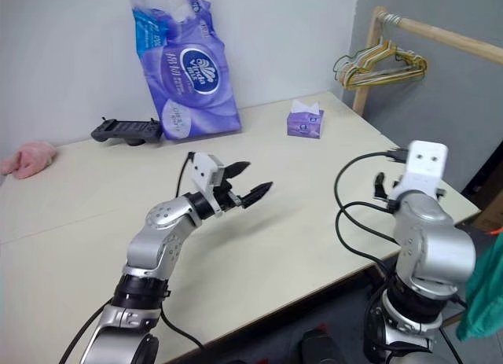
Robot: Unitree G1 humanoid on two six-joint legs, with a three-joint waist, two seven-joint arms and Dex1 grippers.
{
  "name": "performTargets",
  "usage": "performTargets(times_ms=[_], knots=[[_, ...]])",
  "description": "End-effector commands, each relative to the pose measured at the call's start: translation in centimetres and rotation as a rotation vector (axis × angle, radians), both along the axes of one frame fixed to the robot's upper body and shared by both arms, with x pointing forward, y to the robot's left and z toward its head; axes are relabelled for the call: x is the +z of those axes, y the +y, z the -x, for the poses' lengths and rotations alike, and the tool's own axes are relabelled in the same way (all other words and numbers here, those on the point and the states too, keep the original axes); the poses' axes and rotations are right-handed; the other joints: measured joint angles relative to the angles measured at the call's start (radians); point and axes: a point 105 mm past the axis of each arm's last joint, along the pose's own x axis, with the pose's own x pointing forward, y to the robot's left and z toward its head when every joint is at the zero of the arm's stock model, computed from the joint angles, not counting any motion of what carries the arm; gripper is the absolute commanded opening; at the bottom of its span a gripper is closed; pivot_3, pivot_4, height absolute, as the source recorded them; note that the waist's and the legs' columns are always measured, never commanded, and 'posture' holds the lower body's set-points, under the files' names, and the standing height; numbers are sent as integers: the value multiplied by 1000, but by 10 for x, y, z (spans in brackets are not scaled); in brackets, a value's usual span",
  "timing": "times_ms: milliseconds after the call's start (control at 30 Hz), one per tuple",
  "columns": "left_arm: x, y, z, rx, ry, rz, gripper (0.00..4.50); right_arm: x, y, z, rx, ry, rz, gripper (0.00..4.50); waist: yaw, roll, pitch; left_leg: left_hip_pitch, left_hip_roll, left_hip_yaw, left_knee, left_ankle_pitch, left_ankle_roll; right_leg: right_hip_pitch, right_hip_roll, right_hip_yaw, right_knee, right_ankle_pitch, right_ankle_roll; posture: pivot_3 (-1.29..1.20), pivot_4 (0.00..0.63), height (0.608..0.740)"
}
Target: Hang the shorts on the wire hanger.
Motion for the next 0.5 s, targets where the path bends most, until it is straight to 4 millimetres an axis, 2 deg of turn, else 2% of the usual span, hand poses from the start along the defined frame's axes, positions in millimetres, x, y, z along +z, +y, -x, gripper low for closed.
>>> performTargets(times_ms=[33, 133, 300, 433, 500], knots=[[8, 37, -5, 278, -24, 23, 4500, 9, 33, -23, 189, -132, 64, 4477, 34, -4, 2, 0, 0, -1, 0, 0, -1, 0, 0, 0, 0, 1, -1, 30, 65, 740], [-3, 61, 1, 458, 35, 69, 4500, -9, 57, -42, 295, -161, 81, 4477, 89, -9, 5, 0, 0, -2, -1, 1, -3, 0, 1, -2, 0, 2, -3, 116, 68, 740], [-12, 78, 13, 571, 75, 53, 4500, -24, 87, -56, 392, -189, 50, 4477, 191, -17, 11, -3, 1, -5, -2, 3, -11, -4, 0, -5, 1, 3, -7, 249, 74, 740], [-19, 81, 18, 592, 86, 50, 4500, -35, 94, -61, 404, -181, 26, 4477, 254, -17, 12, -7, 0, -12, -2, 3, -15, -5, -1, -13, 0, 0, -12, 306, 77, 740], [-27, 74, 18, 581, 107, 46, 4500, -41, 91, -61, 384, -172, 7, 4477, 267, -17, 12, -12, 0, -18, -2, 4, -16, -5, -4, -21, -1, -1, -14, 311, 78, 740]])
